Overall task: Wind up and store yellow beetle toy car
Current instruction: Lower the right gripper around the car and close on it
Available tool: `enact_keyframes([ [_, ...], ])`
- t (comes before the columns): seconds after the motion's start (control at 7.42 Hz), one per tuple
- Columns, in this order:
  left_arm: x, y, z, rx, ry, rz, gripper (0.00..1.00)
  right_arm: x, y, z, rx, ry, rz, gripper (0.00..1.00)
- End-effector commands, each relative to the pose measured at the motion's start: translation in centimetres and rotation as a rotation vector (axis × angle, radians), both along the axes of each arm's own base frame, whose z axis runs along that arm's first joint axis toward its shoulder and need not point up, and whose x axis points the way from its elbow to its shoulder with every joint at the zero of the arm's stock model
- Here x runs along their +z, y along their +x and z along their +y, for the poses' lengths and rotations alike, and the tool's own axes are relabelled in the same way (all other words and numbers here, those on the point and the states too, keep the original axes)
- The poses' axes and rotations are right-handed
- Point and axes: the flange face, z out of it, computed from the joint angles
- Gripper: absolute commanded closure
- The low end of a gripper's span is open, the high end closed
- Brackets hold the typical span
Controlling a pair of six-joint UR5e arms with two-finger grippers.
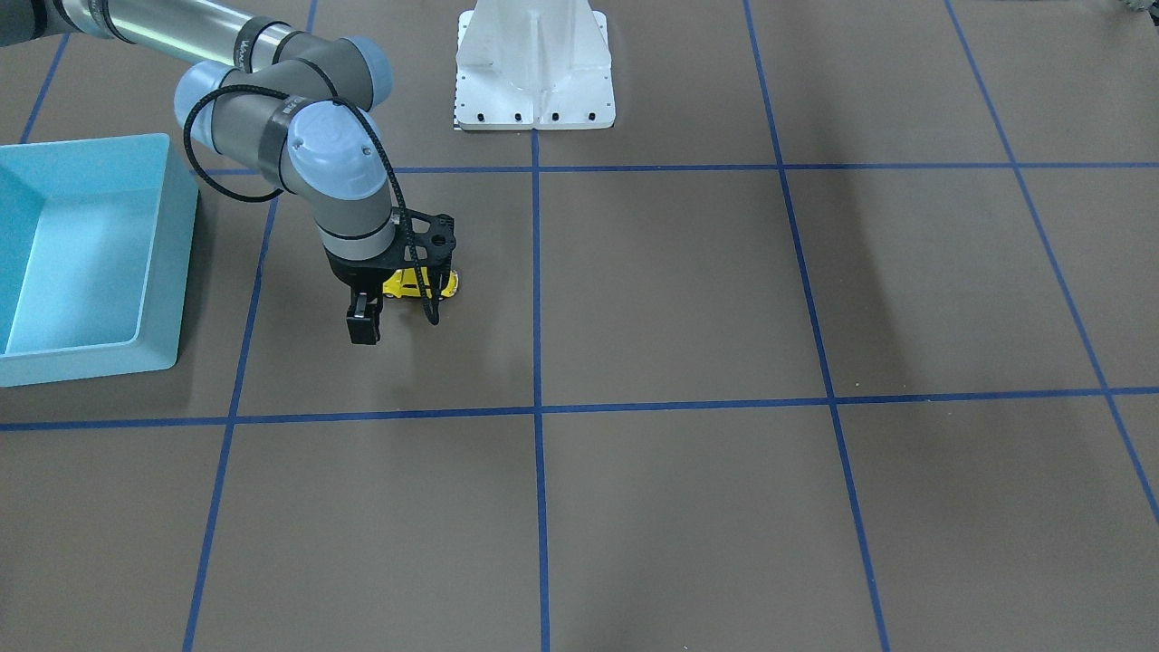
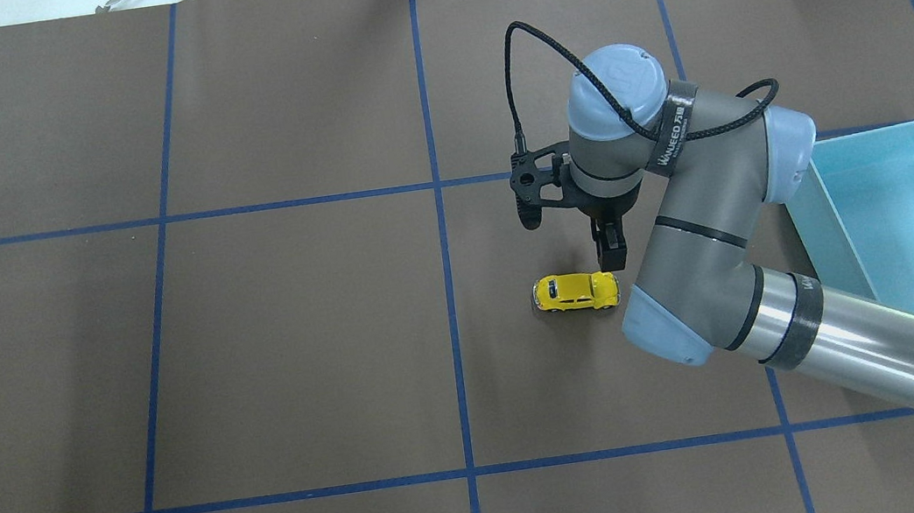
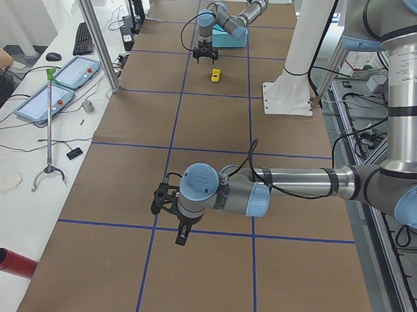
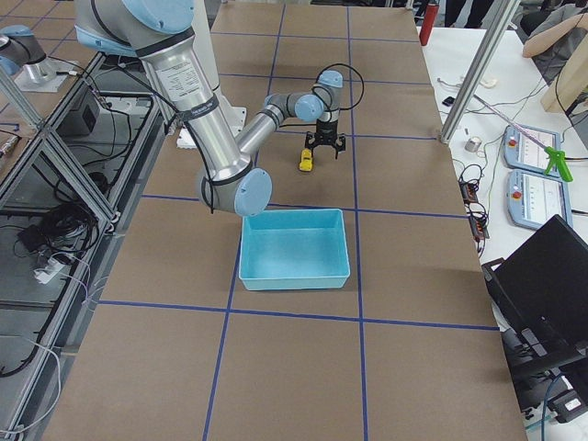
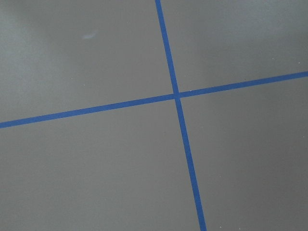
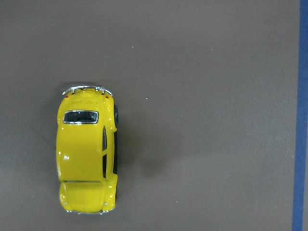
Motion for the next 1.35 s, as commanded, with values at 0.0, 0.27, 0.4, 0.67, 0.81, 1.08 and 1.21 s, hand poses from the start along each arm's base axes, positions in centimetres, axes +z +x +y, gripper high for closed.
enact_keyframes([
  [0.0, -0.2, 0.0, -0.3, 0.0, -0.001, -0.003, 0.0, 0.1, -2.9, 3.2, -0.026, 0.047, 0.036, 0.0],
  [0.27, 0.0, 0.0, -0.1, -0.001, -0.006, -0.007, 0.0, 0.0, -2.9, 5.2, 0.003, 0.023, 0.046, 0.0],
  [0.4, 0.0, 0.0, -0.1, -0.001, -0.006, -0.007, 0.0, -0.5, -3.1, 6.7, 0.018, -0.001, 0.065, 0.0],
  [0.67, 0.0, 0.0, -0.1, 0.0, -0.005, -0.007, 0.0, 0.3, -2.9, 7.7, 0.01, -0.002, 0.076, 0.0],
  [0.81, 0.1, 0.0, 0.0, -0.001, -0.008, -0.008, 0.0, 0.9, -3.0, 8.2, 0.003, -0.004, 0.082, 0.0],
  [1.08, 0.1, -0.1, 0.0, -0.001, -0.007, -0.008, 0.0, 1.8, -3.2, 8.6, -0.005, -0.007, 0.095, 0.0],
  [1.21, 0.1, 0.0, 0.0, 0.0, -0.007, -0.008, 0.0, 2.0, -3.5, 8.7, -0.01, -0.007, 0.097, 0.0],
])
